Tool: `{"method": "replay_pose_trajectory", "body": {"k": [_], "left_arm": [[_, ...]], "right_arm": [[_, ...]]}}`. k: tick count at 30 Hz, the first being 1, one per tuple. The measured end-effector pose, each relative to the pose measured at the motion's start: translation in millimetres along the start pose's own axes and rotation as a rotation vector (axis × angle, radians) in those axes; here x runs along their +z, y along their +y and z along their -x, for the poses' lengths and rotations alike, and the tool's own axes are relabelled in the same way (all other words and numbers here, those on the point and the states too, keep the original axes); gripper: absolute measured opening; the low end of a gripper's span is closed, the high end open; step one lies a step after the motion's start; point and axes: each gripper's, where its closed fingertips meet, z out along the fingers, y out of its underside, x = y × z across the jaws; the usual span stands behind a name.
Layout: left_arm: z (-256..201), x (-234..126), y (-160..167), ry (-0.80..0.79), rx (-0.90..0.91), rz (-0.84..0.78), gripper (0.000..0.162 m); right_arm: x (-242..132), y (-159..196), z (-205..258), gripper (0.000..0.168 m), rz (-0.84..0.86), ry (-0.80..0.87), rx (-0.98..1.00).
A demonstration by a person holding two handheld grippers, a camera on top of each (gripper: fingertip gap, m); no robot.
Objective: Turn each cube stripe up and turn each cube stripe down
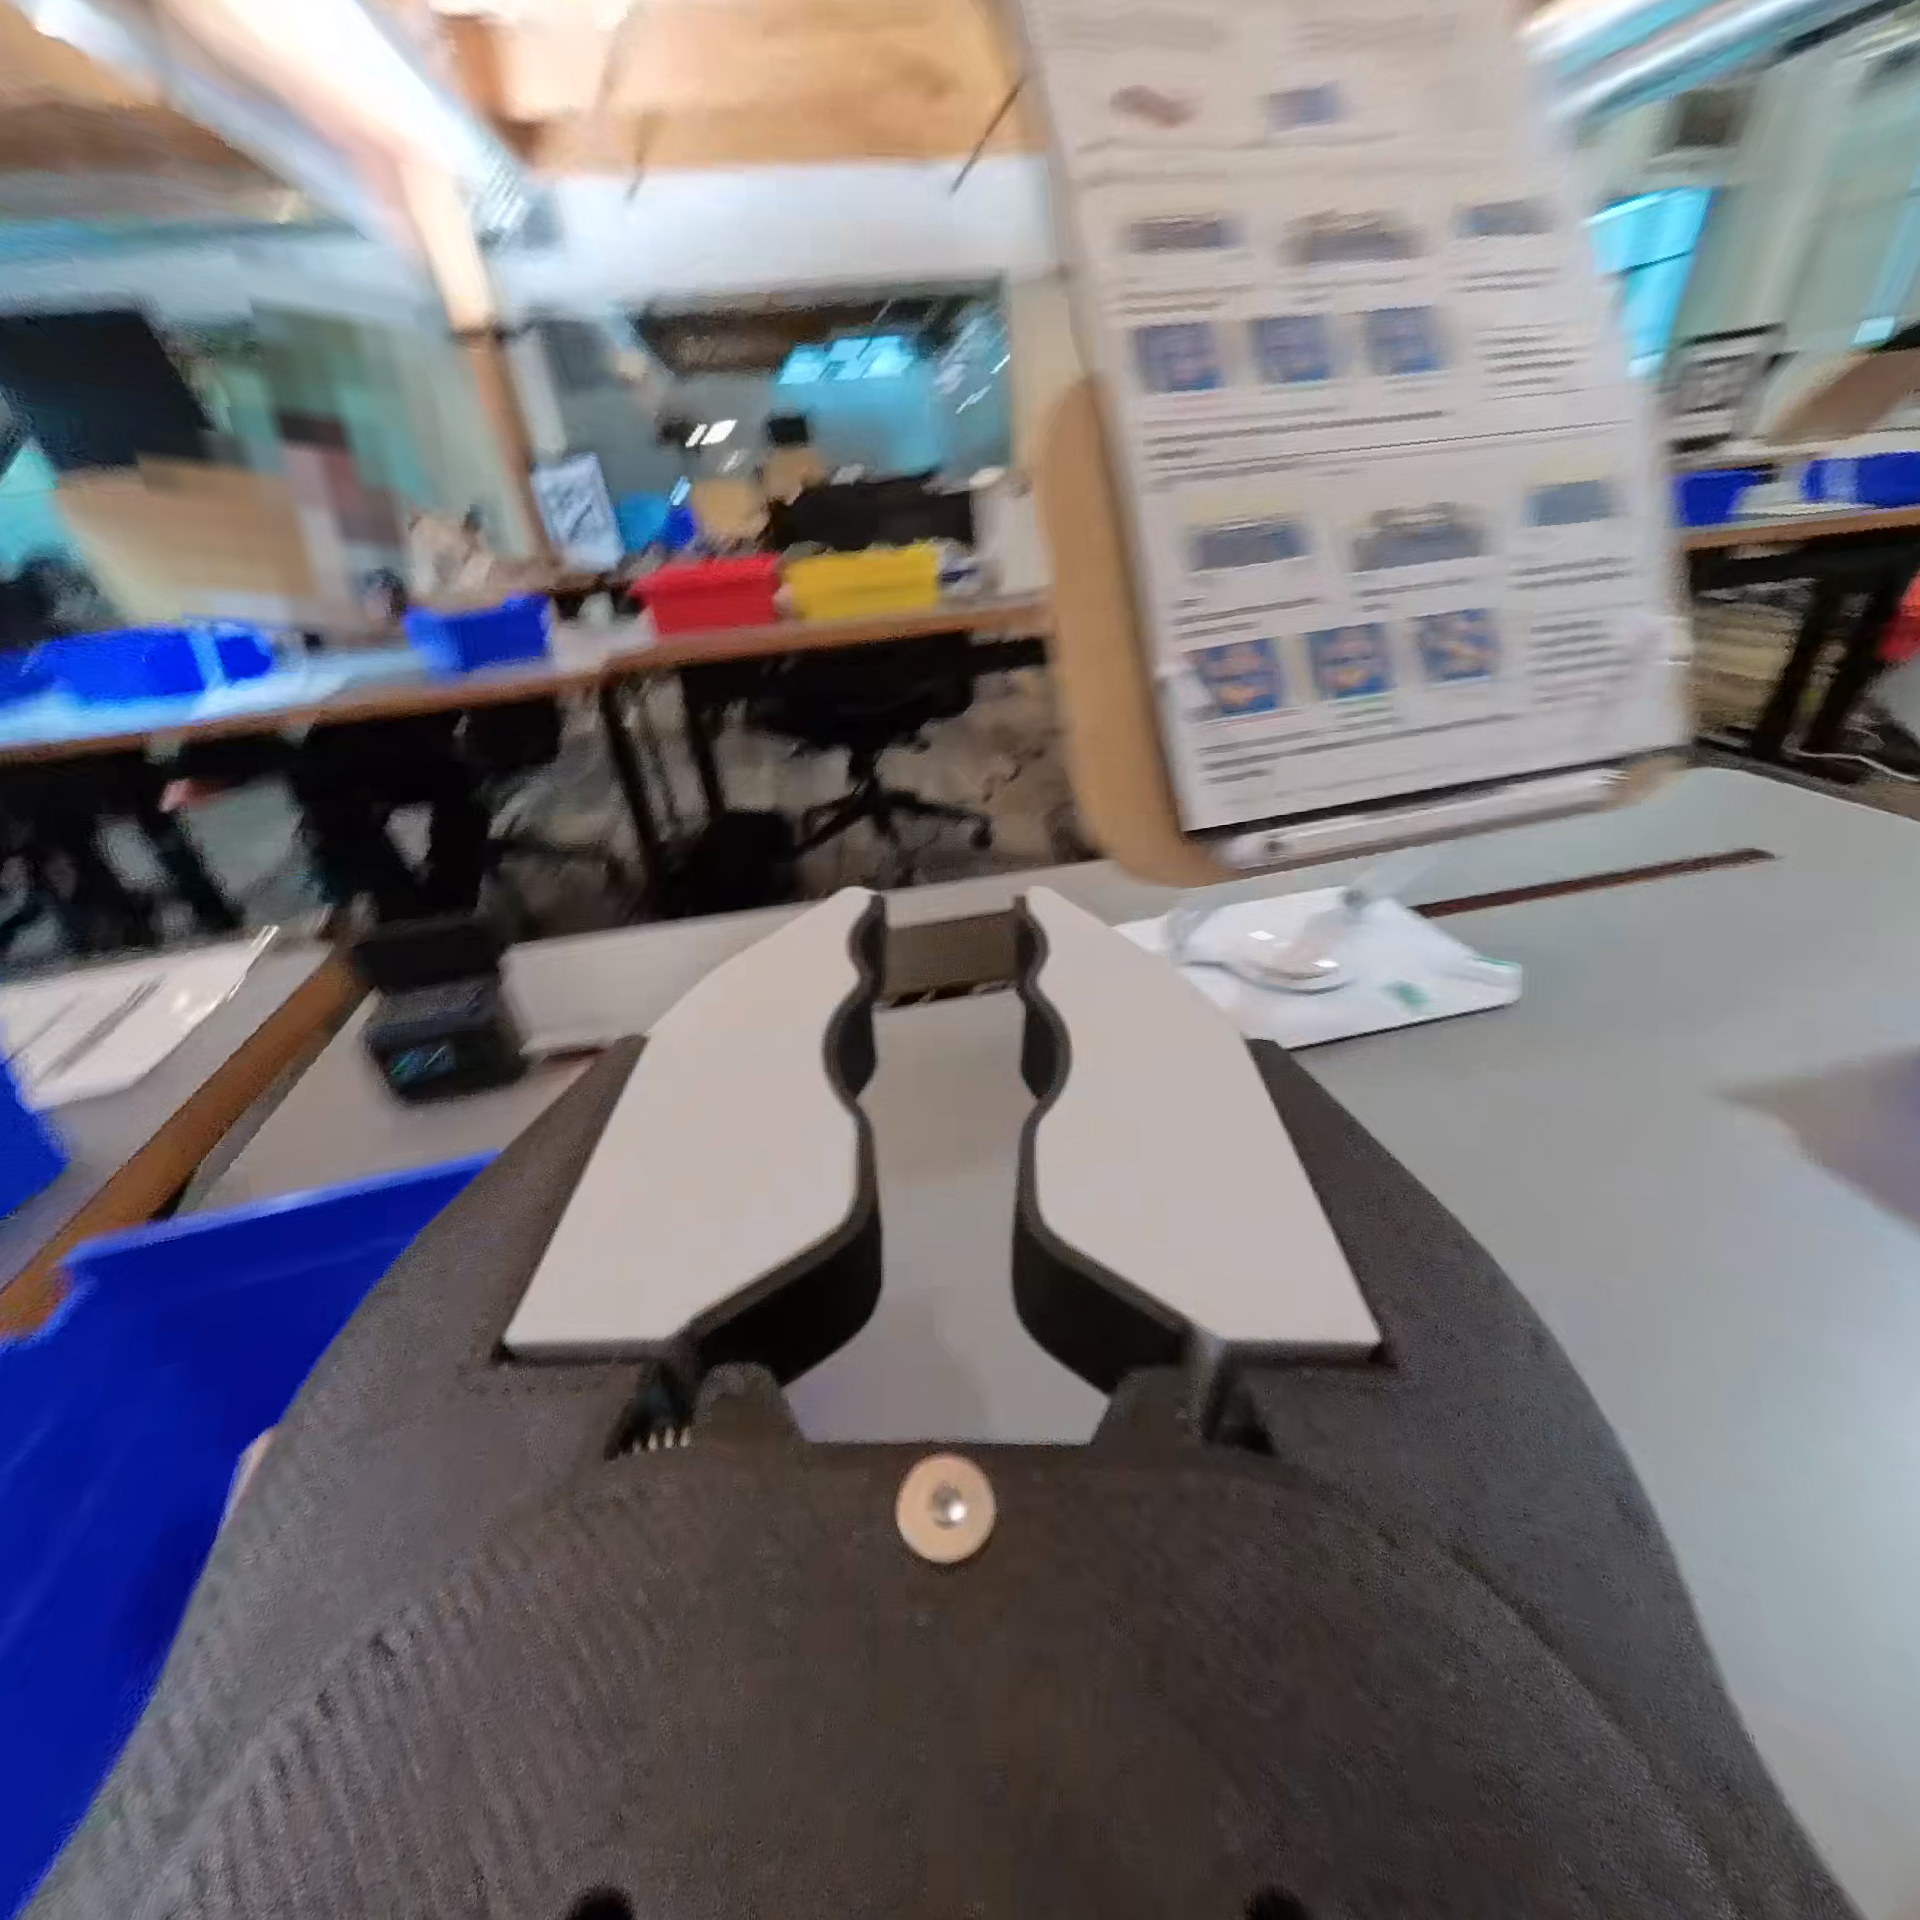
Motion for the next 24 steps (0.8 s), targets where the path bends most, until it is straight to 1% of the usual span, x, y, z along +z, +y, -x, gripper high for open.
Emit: {"method": "replay_pose_trajectory", "body": {"k": [2, 5, 7, 9, 12, 14, 16, 19, 20, 21, 23, 24], "left_arm": [[46, -5, 11, -0.04, -0.111, 0.12, 0.042], [95, -4, 51, -0.064, -0.268, 0.297, 0.052], [114, 3, 81, -0.076, -0.321, 0.411, 0.06], [122, 12, 112, -0.073, -0.324, 0.531, 0.061], [131, 20, 155, -0.117, -0.237, 0.727, 0.061], [136, 24, 177, -0.16, -0.18, 0.815, 0.06], [131, 26, 193, -0.153, -0.165, 0.889, 0.06], [130, 24, 214, -0.177, -0.13, 0.988, 0.058], [133, 23, 217, -0.198, -0.115, 1.002, 0.048], [135, 24, 217, -0.217, -0.106, 0.987, 0.045], [141, 27, 202, -0.258, -0.113, 0.921, 0.045], [145, 29, 187, -0.276, -0.122, 0.861, 0.045]], "right_arm": [[3, 5, 3, 0.013, 0.029, 0.003, -0.027], [4, 18, 3, 0.014, 0.09, 0.031, -0.061], [0, 26, 3, 0.014, 0.112, 0.057, -0.043], [-9, 28, 4, 0.013, 0.099, 0.078, -0.006], [-24, 25, 5, 0.013, 0.059, 0.115, 0.028], [-33, 24, 3, 0.013, 0.05, 0.15, 0.024], [-39, 23, 1, 0.013, 0.046, 0.175, 0.017], [-43, 23, 0, 0.013, 0.034, 0.182, 0.032], [-44, 23, 1, 0.013, 0.032, 0.18, 0.039], [-44, 23, 1, 0.012, 0.032, 0.178, 0.042], [-44, 22, 2, 0.012, 0.035, 0.178, 0.031], [-43, 22, 3, 0.012, 0.038, 0.179, 0.021]]}}
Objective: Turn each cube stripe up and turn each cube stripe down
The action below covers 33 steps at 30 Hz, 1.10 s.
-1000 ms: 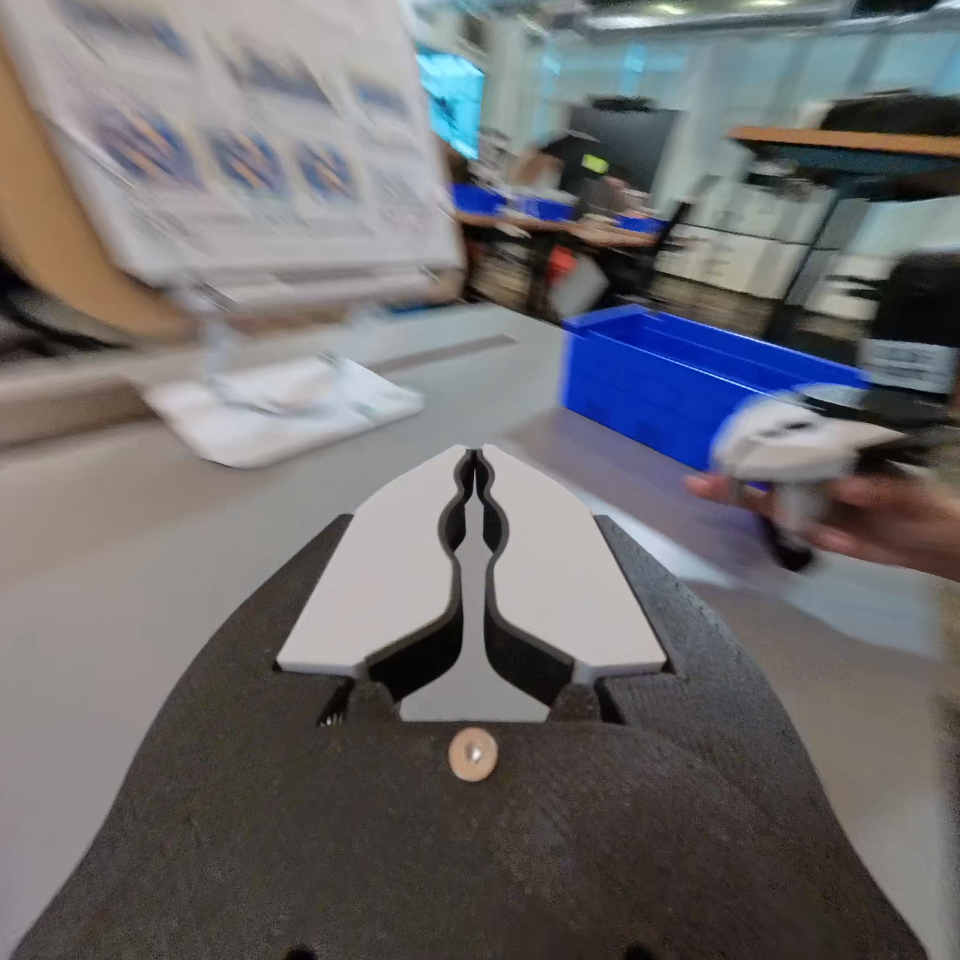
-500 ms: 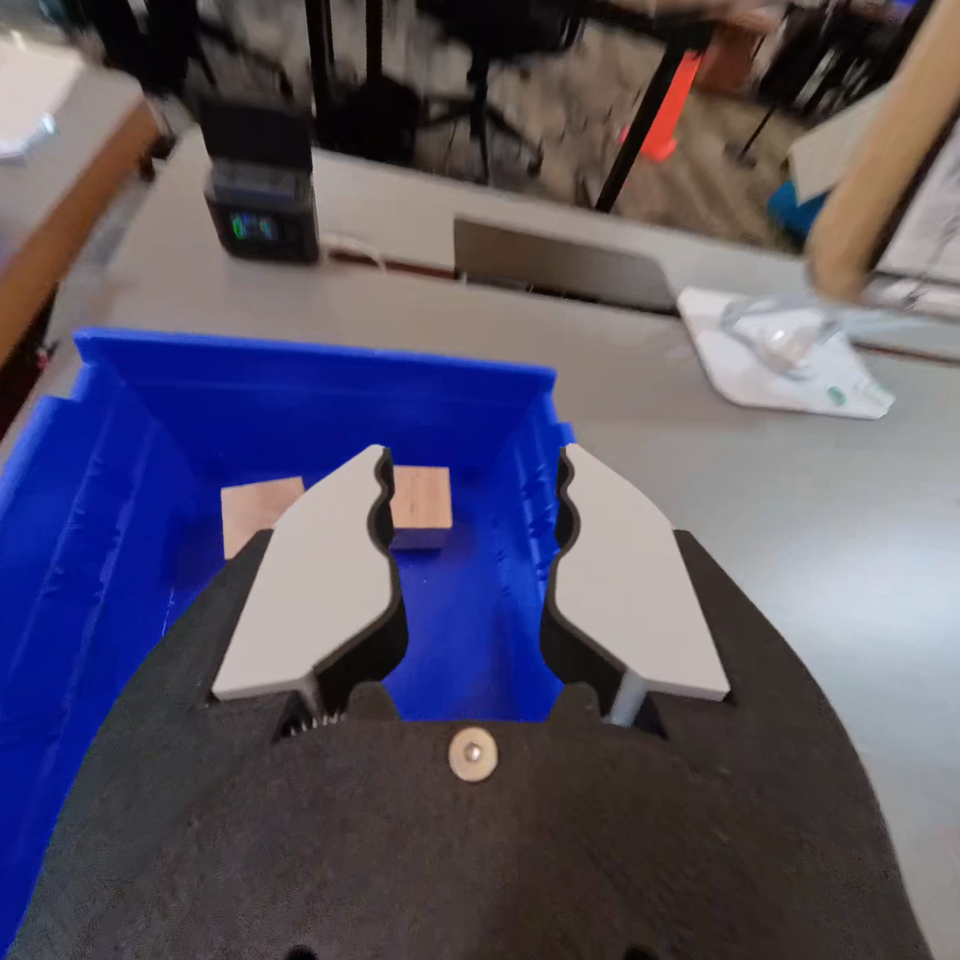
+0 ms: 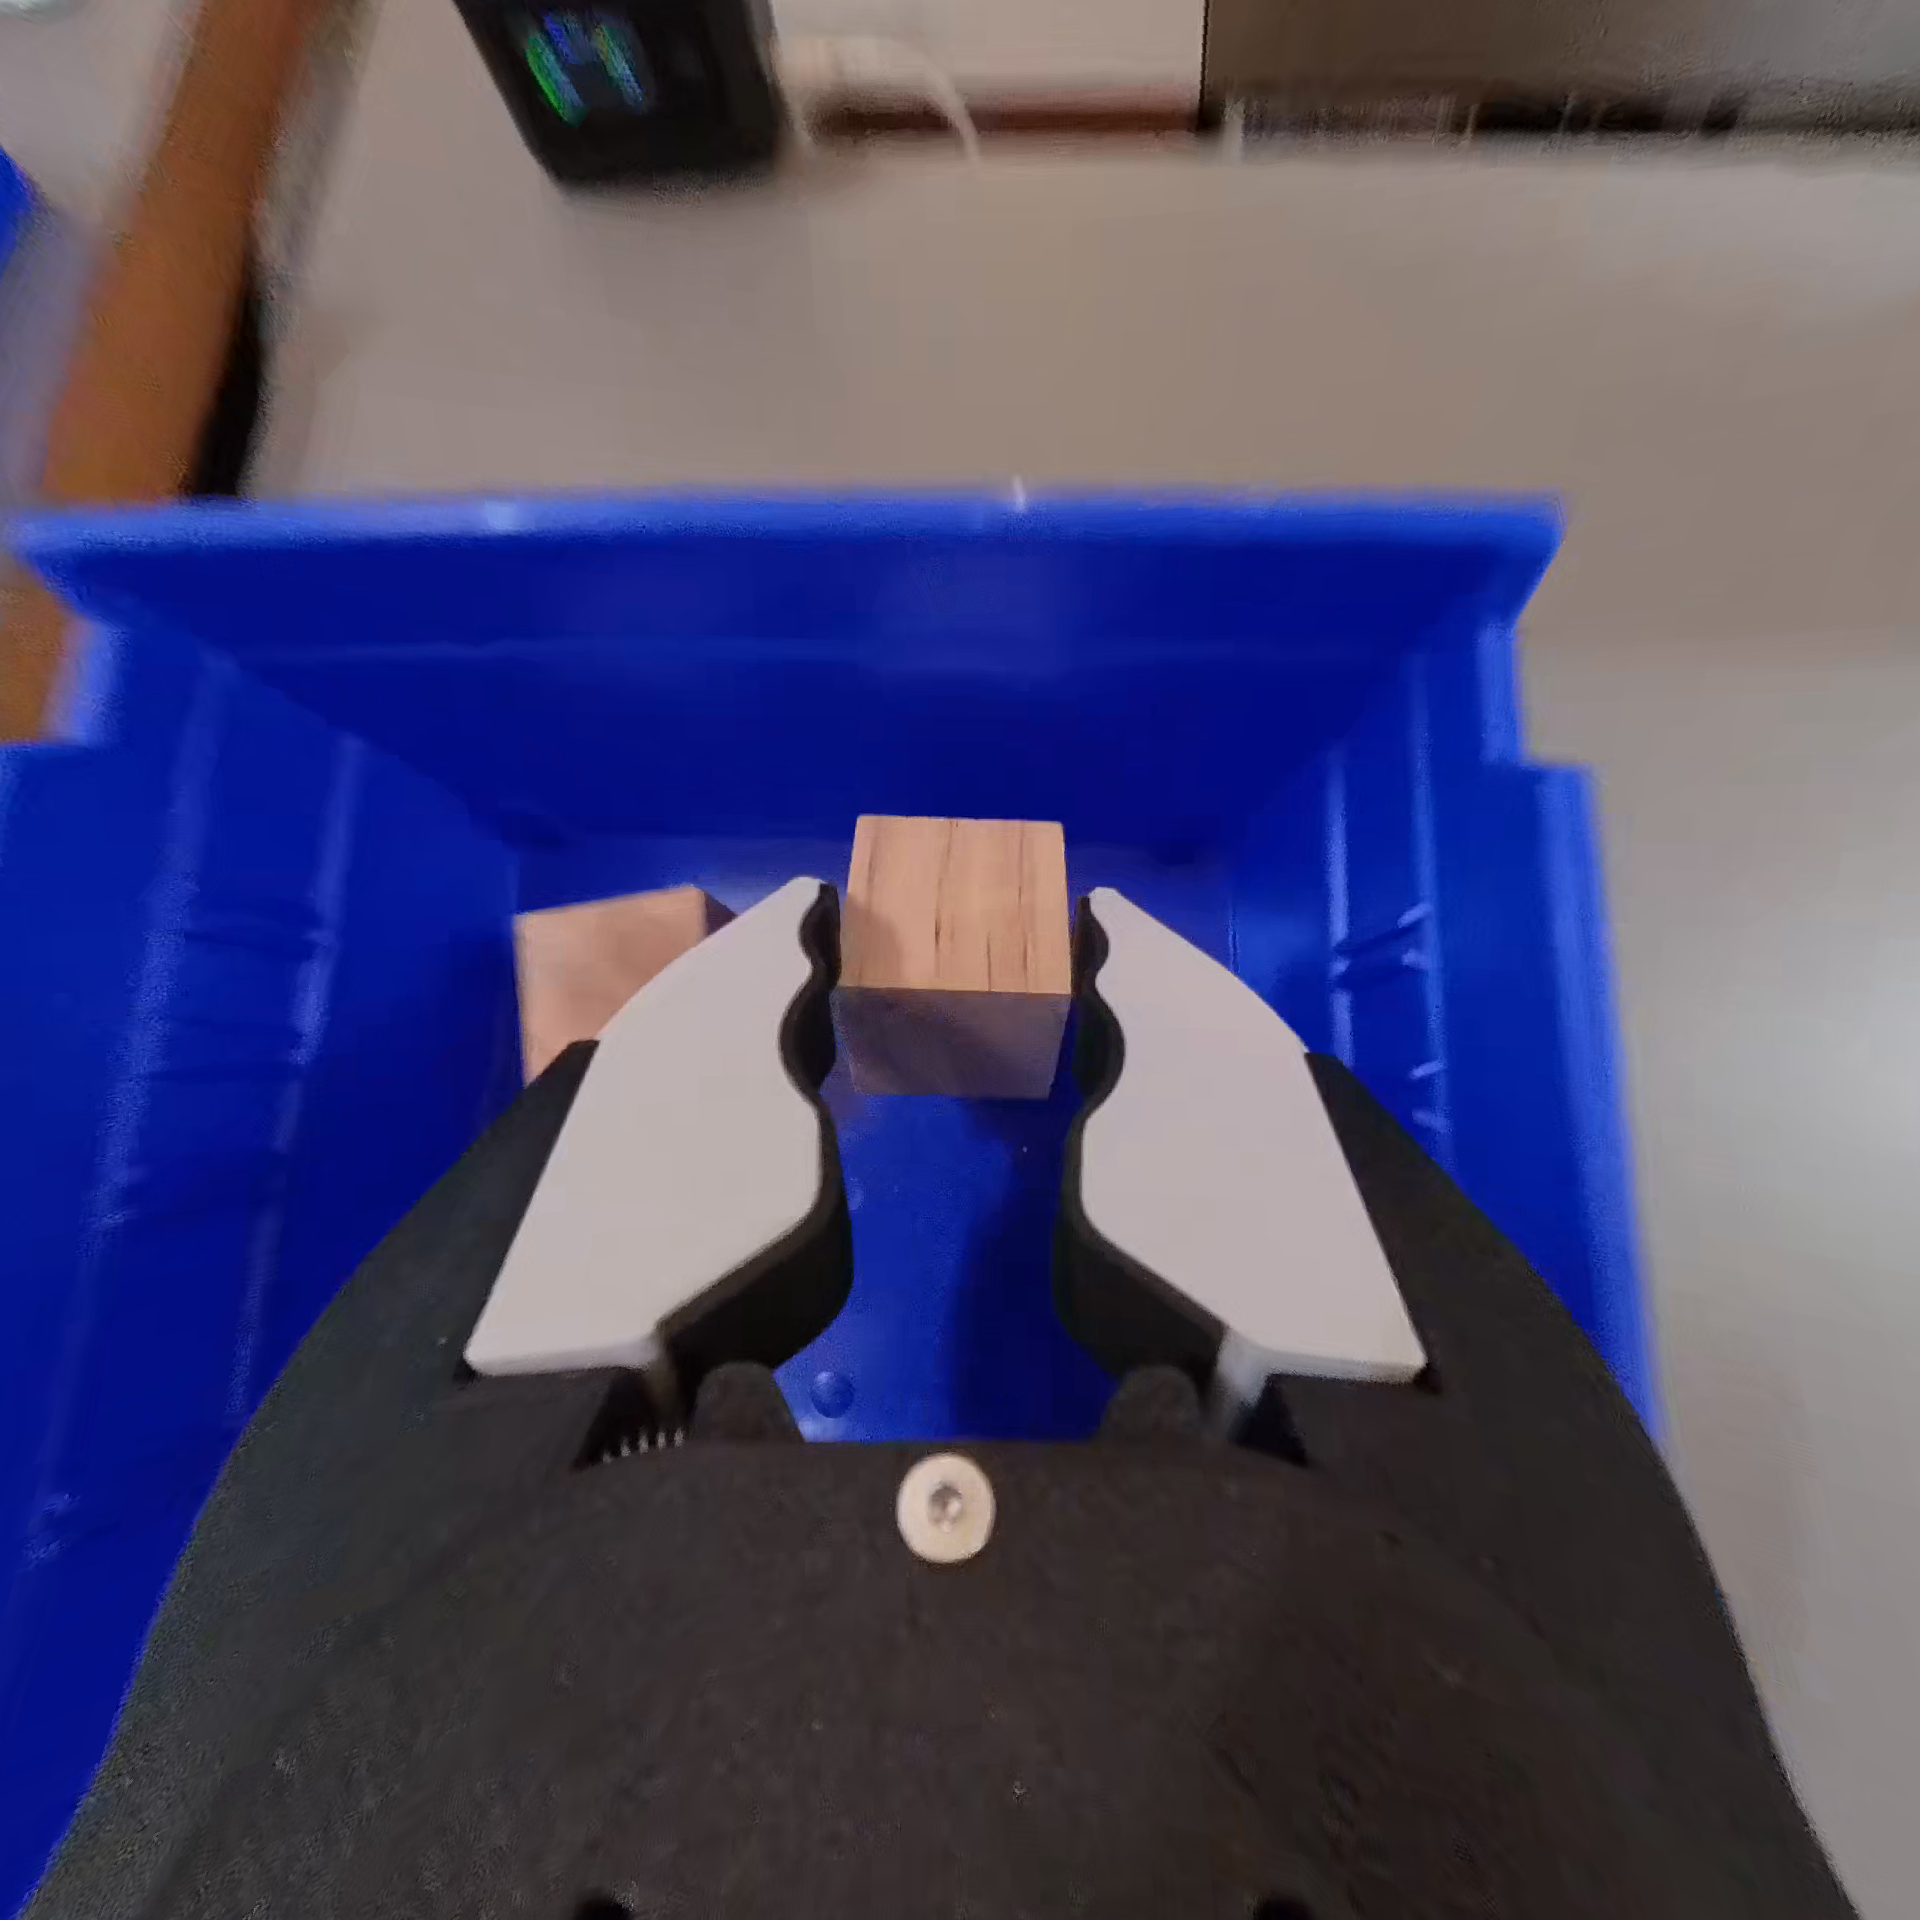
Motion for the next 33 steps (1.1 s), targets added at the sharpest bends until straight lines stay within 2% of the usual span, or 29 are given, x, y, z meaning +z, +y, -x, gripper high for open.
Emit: {"method": "replay_pose_trajectory", "body": {"k": [2, 4, 7, 9, 11, 13, 16, 19, 20, 23, 25, 27, 28, 30, 32, 33], "left_arm": [[3, -32, -34, 0.023, -0.065, -0.161, 0.044], [-14, -75, -69, 0.186, -0.13, -0.344, 0.044], [-70, -148, -101, 0.611, -0.248, -0.502, 0.043], [-113, -195, -108, 0.915, -0.32, -0.549, 0.043], [-156, -232, -106, 1.19, -0.377, -0.548, 0.043], [-198, -250, -94, 1.382, -0.429, -0.498, 0.043], [-261, -257, -63, 1.583, -0.525, -0.389, 0.043], [-311, -260, -26, 1.825, -0.672, -0.283, 0.043], [-325, -255, -11, 1.864, -0.713, -0.227, 0.043], [-355, -232, 29, 1.82, -0.823, -0.12, 0.043], [-364, -230, 41, 1.812, -0.858, -0.085, 0.043], [-364, -238, 43, 1.85, -0.84, -0.112, 0.0], [-364, -238, 43, 1.842, -0.856, -0.11, 0.0], [-370, -234, 49, 1.795, -0.824, -0.104, 0.0], [-376, -227, 54, 1.741, -0.783, -0.099, 0.0], [-376, -225, 55, 1.74, -0.78, -0.089, 0.0]], "right_arm": [[1, 1, 2, 0.011, 0.008, -0.001, -0.017], [3, 1, 3, 0.011, 0.014, -0.008, -0.026], [9, -5, 6, 0.011, -0.008, -0.024, -0.036], [13, -11, 9, 0.015, -0.029, -0.035, -0.042], [17, -19, 10, 0.027, -0.058, -0.031, -0.045], [20, -29, 8, 0.043, -0.098, -0.007, -0.055], [21, -48, 9, 0.057, -0.178, 0.044, -0.136], [19, -67, 16, 0.064, -0.271, 0.108, -0.271], [19, -73, 20, 0.064, -0.306, 0.119, -0.303], [26, -80, 37, 0.07, -0.361, 0.106, -0.351], [35, -75, 45, 0.072, -0.338, 0.096, -0.392], [45, -68, 46, 0.072, -0.294, 0.106, -0.42], [51, -64, 46, 0.074, -0.273, 0.104, -0.421], [62, -57, 40, 0.057, -0.233, 0.133, -0.384], [73, -46, 20, 0.029, -0.153, 0.227, -0.311], [79, -37, 13, 0.029, -0.099, 0.234, -0.294]]}}
